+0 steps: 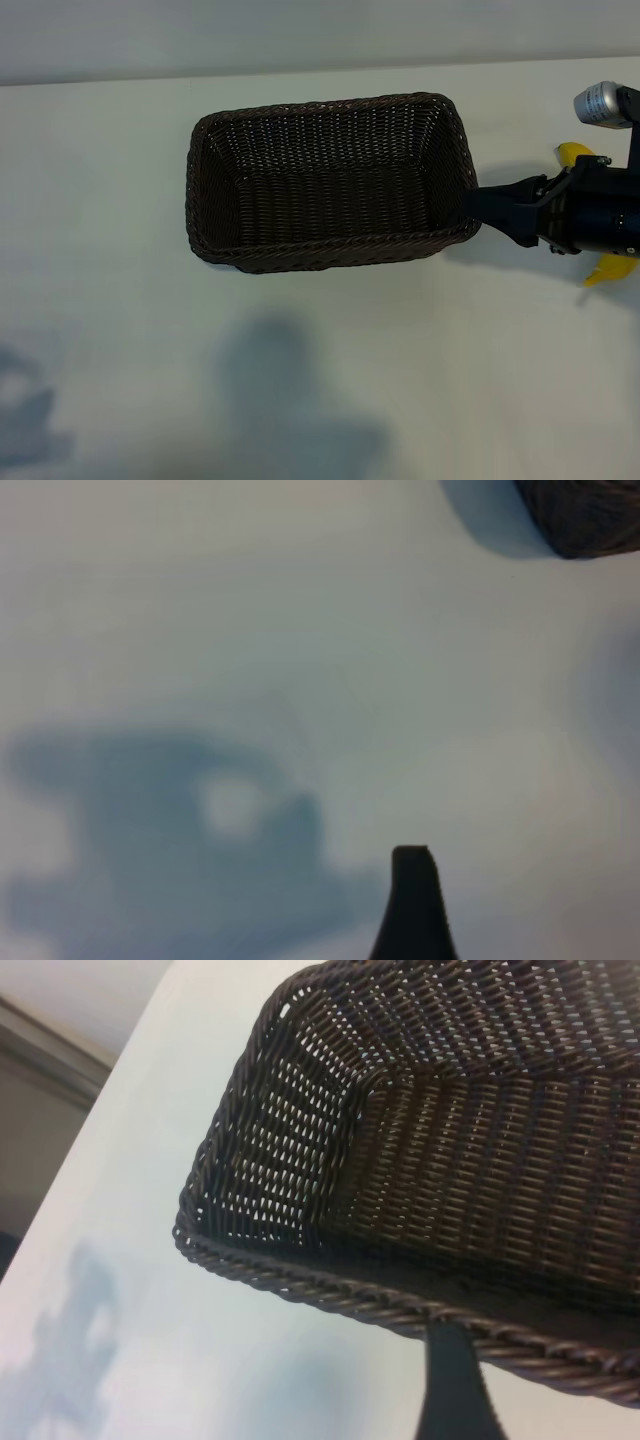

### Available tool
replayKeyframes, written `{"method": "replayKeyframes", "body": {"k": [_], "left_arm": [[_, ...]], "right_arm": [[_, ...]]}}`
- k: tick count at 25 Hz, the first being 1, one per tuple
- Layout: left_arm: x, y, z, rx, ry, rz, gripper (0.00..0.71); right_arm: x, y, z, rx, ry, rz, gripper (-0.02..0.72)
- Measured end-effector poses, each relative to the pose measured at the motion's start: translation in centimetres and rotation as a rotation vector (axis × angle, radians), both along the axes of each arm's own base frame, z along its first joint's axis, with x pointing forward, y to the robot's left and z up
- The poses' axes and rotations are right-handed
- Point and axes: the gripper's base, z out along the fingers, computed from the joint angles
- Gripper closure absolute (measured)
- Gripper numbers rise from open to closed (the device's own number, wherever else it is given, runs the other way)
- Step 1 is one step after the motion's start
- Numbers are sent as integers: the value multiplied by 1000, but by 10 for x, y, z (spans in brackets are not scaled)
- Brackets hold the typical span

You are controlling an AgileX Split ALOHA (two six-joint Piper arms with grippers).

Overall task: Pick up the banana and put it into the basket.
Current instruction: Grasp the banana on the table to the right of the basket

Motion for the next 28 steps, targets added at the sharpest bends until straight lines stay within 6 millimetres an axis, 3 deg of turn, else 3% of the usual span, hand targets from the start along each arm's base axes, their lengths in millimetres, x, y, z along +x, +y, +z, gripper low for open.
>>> {"method": "replayKeyframes", "body": {"k": [10,18,28], "left_arm": [[-1,3,0,-1,-11,118,136],[-33,5,2,-21,-207,120,136],[-34,5,2,-22,-213,120,136]], "right_arm": [[0,0,0,0,0,0,259],[0,0,0,0,0,0,259],[0,0,0,0,0,0,259]]}}
